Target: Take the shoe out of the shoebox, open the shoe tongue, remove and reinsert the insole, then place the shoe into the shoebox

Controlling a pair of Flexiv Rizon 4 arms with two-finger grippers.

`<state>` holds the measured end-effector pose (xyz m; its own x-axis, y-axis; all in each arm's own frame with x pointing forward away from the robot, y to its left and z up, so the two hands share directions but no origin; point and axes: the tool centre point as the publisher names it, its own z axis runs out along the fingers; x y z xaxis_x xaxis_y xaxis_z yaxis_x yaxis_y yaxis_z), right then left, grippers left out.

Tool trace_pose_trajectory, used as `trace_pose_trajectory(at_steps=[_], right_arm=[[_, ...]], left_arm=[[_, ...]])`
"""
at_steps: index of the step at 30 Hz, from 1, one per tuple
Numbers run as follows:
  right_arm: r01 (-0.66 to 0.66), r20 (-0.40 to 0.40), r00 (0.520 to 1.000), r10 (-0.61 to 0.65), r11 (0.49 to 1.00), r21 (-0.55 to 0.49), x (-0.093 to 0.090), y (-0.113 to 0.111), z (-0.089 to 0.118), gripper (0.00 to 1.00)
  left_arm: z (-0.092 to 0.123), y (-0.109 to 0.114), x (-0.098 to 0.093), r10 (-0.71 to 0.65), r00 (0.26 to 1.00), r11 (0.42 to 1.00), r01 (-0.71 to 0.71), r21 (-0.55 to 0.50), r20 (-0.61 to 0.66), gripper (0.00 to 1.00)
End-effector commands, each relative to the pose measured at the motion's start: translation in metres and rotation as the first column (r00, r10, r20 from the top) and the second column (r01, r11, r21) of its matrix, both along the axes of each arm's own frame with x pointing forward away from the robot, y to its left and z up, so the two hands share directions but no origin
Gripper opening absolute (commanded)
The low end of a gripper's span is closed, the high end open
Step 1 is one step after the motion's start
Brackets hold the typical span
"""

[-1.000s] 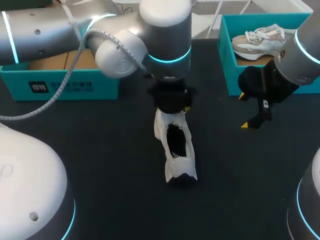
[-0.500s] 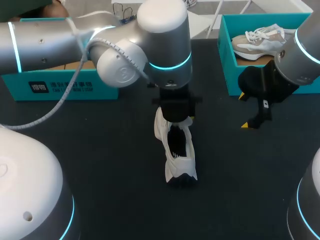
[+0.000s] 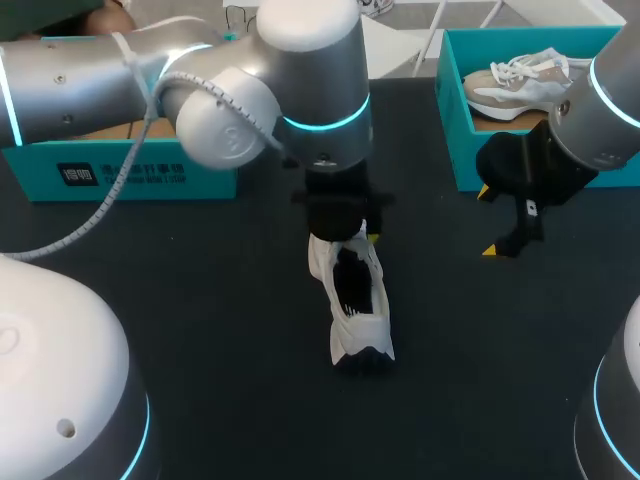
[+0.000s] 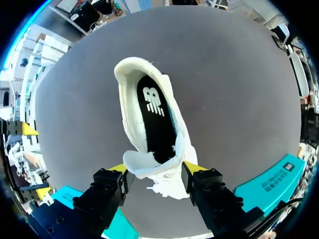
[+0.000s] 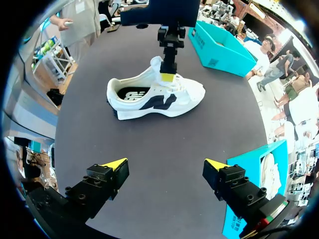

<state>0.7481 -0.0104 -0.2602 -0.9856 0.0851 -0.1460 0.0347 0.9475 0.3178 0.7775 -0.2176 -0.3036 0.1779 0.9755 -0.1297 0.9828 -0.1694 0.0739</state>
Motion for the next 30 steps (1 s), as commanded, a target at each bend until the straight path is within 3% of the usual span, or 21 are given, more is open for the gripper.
trace_pose_trajectory(at_steps=[1, 11, 17, 24, 30], right_arm=[[0.000, 0.000, 1.000, 0.000, 1.000, -0.002, 0.000, 0.001, -0.001, 1.00], [0.000, 0.000, 1.000, 0.000, 1.000, -0.002, 0.000, 0.001, -0.001, 1.00], [0.000, 0.000, 1.000, 0.000, 1.000, -0.002, 0.000, 0.001, -0.001, 1.00], [0.000, 0.000, 1.000, 0.000, 1.000, -0.002, 0.000, 0.001, -0.001, 1.00], [0.000, 0.000, 1.000, 0.000, 1.000, -0.002, 0.000, 0.001, -0.001, 1.00]], left_arm=[[0.004, 0.004, 0.000, -0.011, 1.000, 1.000, 0.011, 0.003, -0.010, 0.63], [-0.011, 0.003, -0.010, -0.019, 0.999, 1.000, 0.019, 0.005, -0.039, 0.59], [-0.007, 0.000, -0.012, -0.023, 0.999, 1.000, 0.023, -0.002, -0.037, 0.60], [0.010, 0.007, 0.008, 0.027, 1.000, 0.999, -0.026, -0.021, 0.014, 0.62], [0.005, 0.000, 0.020, 0.031, 0.999, 0.999, -0.031, -0.016, 0.015, 0.48]])
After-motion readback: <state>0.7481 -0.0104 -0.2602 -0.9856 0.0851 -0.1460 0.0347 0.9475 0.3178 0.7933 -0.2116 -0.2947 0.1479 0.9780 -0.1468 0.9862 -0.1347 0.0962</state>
